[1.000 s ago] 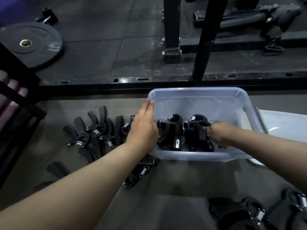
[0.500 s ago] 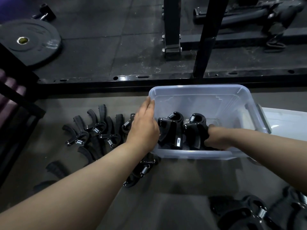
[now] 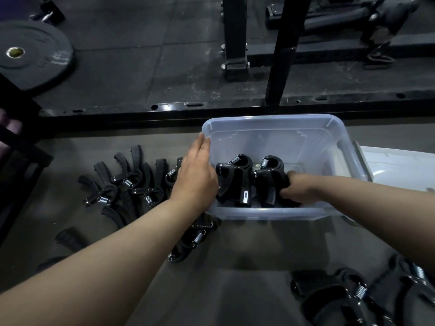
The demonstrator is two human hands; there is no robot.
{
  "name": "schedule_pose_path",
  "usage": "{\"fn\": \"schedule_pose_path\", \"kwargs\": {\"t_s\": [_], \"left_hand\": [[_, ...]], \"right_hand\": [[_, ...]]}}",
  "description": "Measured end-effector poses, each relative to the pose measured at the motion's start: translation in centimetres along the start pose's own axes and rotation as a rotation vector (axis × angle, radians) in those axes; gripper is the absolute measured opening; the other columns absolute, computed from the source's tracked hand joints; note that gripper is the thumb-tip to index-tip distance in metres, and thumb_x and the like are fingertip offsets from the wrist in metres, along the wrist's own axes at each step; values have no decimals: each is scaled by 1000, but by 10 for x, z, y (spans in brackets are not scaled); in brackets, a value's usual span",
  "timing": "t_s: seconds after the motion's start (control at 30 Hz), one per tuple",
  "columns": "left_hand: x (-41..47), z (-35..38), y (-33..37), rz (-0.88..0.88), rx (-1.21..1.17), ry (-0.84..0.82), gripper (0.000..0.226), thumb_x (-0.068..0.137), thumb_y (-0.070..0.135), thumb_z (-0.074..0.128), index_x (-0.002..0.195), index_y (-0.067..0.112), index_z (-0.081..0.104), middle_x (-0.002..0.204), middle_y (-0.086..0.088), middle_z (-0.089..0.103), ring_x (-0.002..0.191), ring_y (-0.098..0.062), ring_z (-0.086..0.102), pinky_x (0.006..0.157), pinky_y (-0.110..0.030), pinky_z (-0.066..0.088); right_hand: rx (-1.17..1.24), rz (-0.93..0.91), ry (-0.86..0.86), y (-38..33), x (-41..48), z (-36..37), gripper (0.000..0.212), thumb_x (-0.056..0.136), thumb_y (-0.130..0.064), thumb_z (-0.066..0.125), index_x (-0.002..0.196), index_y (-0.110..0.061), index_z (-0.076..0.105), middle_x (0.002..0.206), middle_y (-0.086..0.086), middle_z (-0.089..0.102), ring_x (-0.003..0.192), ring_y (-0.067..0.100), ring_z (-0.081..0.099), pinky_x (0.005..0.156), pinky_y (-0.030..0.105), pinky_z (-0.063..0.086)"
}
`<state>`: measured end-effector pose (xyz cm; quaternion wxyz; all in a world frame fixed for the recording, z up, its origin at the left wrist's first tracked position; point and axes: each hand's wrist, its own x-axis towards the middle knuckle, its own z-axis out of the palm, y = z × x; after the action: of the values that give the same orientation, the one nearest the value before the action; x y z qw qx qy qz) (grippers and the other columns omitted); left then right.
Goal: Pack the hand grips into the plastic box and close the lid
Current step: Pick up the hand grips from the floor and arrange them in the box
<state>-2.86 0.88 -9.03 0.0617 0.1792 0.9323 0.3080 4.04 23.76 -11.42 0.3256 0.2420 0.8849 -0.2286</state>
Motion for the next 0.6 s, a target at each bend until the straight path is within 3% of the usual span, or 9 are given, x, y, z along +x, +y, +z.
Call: {"fn": "schedule_pose_path", "kwargs": {"t_s": [0.17,0.3,0.4,0.5,0.6], "left_hand": [[-1,-1,1,-3,5,2,64,95,7,32,156,20,17,164,9,7,149,-14,11,117,-26,9],[-2,-2,2,-9,5,-3,64,95,6,32,156,20,17,164,9,7,149,-13,11,118,-28,10],[-2,-2,3,-11,5,-9,64,96,7,32,156,21,17,164,11,6,149,-12,10,117,-28,10],[-2,-2,2,-13,-4,-11,64,95,6,32,156,21,16,164,11,6,149,-11,9,117,-27,9],[-2,-2,2,-12,-16,-11,64,95,6,32,156,21,16,164,10,6,149,-11,9,117,-26,9]], "right_hand": [[-157,-14,32,-8,3,4,32,84,-16,60,110,-7,45,81,6,51,82,29,62,65,30,53],[-226,-38,22,-7,9,3,10,81,-19,60,83,-9,57,76,9,63,79,29,70,68,36,60],[-269,-37,39,-6,12,3,20,82,-21,60,66,-16,48,73,4,60,79,27,69,69,32,58],[-259,-29,58,-3,19,4,15,80,-25,61,74,-13,53,67,3,56,72,28,67,66,32,59],[-270,-42,63,-1,22,6,20,82,-27,59,91,-10,55,75,6,58,77,30,66,72,34,58]]}}
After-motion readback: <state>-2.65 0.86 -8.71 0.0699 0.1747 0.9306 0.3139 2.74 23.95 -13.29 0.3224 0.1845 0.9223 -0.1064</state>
